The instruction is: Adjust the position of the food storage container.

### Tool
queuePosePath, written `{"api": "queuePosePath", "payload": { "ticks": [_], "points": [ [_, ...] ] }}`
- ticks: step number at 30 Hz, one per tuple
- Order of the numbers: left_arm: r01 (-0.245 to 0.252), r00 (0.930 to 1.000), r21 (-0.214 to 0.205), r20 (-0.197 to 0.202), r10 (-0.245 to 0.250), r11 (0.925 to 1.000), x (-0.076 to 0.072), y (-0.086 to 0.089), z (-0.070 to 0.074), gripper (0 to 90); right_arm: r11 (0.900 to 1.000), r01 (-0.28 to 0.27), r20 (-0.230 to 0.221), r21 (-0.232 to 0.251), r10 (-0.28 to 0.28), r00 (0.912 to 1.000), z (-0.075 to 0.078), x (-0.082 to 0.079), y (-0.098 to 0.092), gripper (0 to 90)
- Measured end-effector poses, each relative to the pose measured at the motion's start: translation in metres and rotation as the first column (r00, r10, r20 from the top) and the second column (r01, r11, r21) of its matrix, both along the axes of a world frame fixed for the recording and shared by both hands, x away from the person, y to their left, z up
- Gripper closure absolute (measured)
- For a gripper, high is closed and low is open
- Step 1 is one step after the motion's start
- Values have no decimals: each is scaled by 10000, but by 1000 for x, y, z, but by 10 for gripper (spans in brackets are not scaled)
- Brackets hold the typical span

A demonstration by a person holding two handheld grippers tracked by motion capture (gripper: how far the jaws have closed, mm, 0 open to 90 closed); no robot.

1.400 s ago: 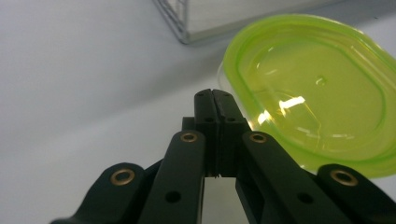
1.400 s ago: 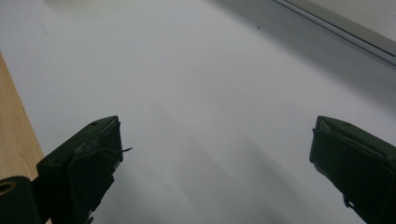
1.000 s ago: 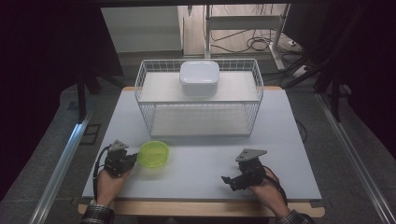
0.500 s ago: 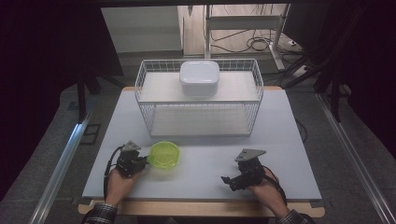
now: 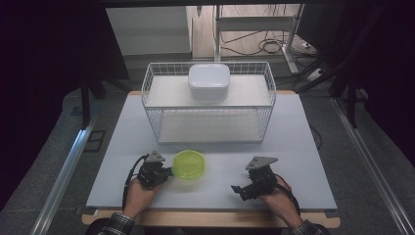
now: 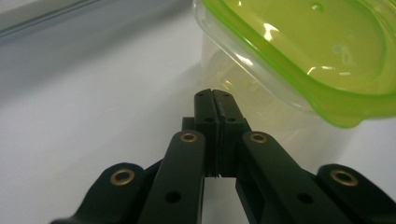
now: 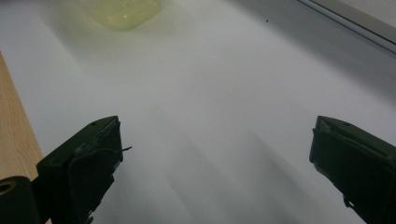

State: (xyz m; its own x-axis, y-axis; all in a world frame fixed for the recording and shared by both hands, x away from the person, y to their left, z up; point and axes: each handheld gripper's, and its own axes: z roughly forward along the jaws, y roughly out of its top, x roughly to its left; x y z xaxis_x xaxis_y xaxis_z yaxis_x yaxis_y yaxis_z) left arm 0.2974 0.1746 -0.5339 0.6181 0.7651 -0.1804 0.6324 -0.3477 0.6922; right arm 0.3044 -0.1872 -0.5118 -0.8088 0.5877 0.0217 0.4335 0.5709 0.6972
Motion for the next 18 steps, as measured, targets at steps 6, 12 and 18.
{"api": "queuePosePath", "payload": {
  "ticks": [6,12,18],
  "points": [
    [534,9986,126,19,-535,9985,-3,-17,0,899,10000,-23,-32,-47,22,10000,-1,0,1,27],
    [1060,9944,118,34,-1061,9943,-8,-35,0,898,10000,-49,-35,-83,49,10000,-1,0,1,27],
    [1232,9923,482,51,-1236,9912,-11,-46,-1,893,9999,-81,-47,-90,81,10000,-2,-1,2,27]
  ]
}}
